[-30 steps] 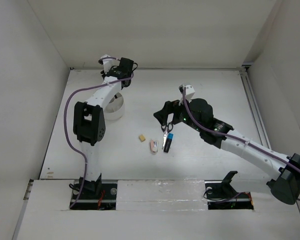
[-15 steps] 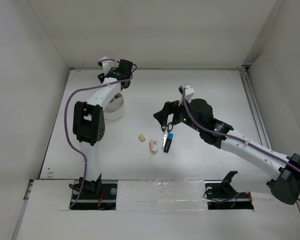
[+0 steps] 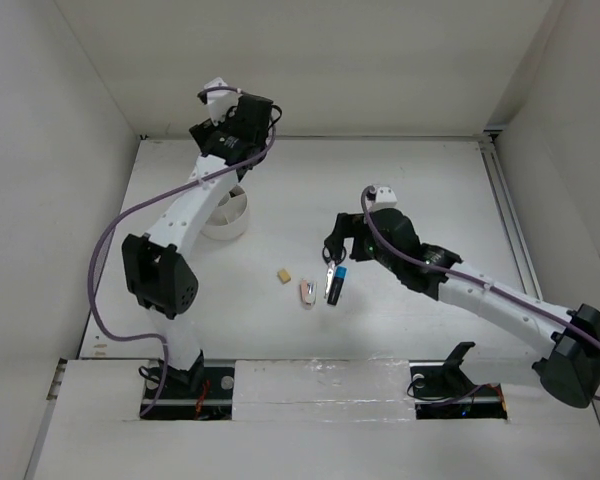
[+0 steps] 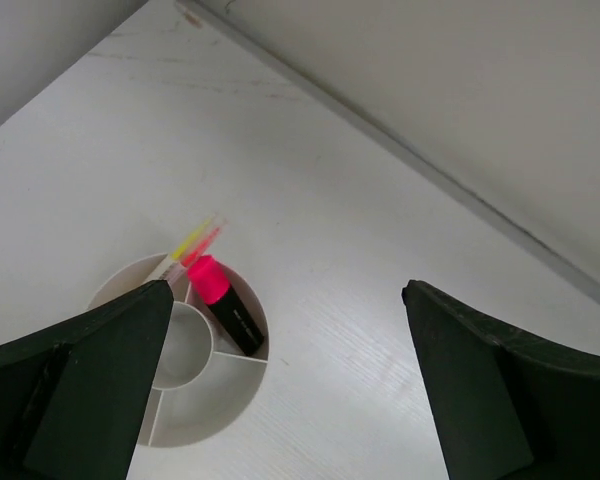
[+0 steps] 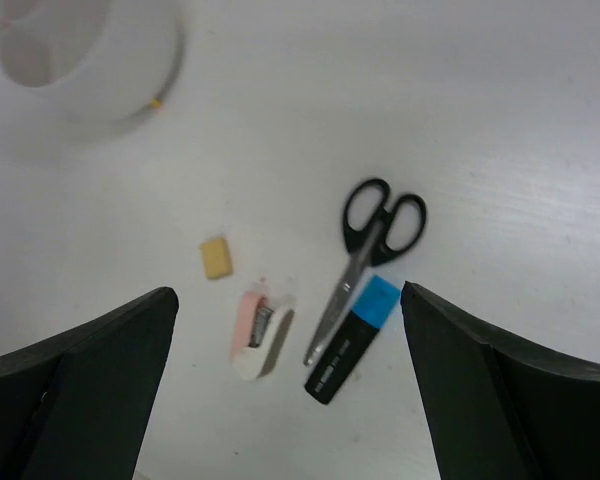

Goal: Sort the stationery into containers
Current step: Place the pen in the storage box.

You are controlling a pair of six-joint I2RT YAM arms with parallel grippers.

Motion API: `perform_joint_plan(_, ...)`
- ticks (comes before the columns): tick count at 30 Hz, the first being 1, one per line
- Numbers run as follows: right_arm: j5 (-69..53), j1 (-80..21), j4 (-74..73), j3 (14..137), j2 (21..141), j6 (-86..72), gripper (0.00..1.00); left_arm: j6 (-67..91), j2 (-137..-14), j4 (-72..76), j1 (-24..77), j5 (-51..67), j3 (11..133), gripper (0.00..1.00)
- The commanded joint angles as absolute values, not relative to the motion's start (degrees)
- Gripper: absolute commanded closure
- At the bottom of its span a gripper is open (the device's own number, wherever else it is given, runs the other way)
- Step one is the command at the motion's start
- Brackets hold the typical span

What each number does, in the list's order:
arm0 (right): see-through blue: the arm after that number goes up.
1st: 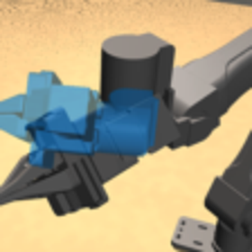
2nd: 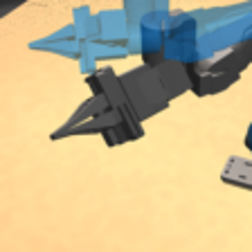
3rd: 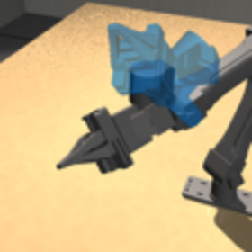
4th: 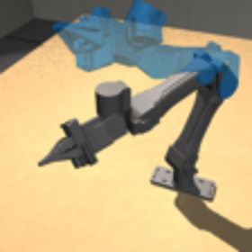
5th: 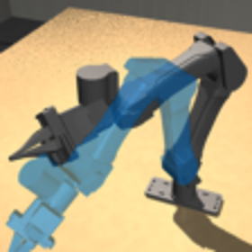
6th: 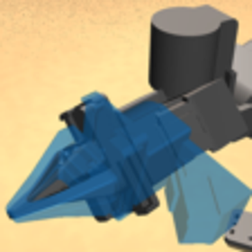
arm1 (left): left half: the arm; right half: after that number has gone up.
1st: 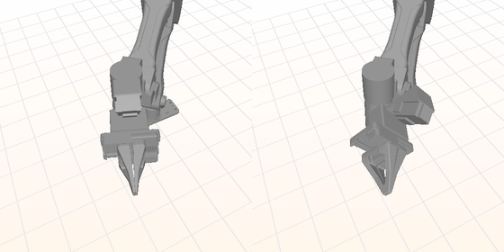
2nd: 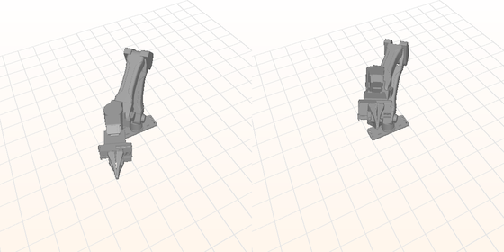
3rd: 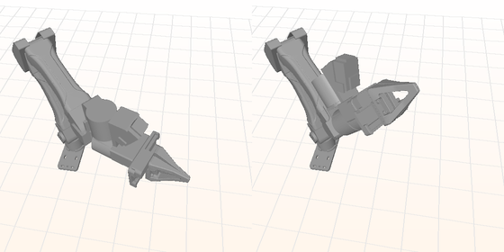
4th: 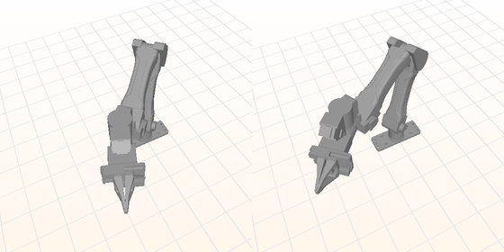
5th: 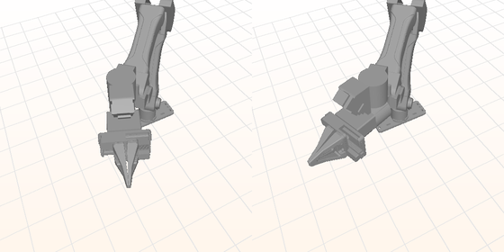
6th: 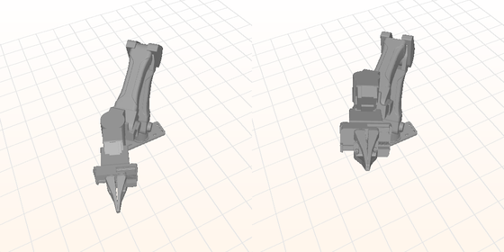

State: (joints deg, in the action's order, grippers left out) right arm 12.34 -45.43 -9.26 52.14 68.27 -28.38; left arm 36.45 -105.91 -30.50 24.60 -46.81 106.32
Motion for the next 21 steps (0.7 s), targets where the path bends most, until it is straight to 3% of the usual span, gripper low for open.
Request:
perform_joint_plan(1,22.1,-45.3,-16.5,48.8,68.9,-36.6,0.0,34.9,-99.9,-33.1,24.6,-44.3,109.3,0.0)
perform_joint_plan(8,28.6,-49.2,-17.9,44.4,71.6,-48.1,0.03,32.3,-94.1,-31.7,24.6,-41.7,107.8,0.0)
perform_joint_plan(15,31.6,-54.0,-19.2,46.9,77.9,-54.4,0.18,30.4,-96.9,-34.9,24.6,-35.9,112.6,0.0)
perform_joint_plan(21,33.8,-56.7,-23.2,51.8,87.9,-56.3,0.22,29.4,-98.4,-36.4,24.6,-32.6,115.0,0.0)
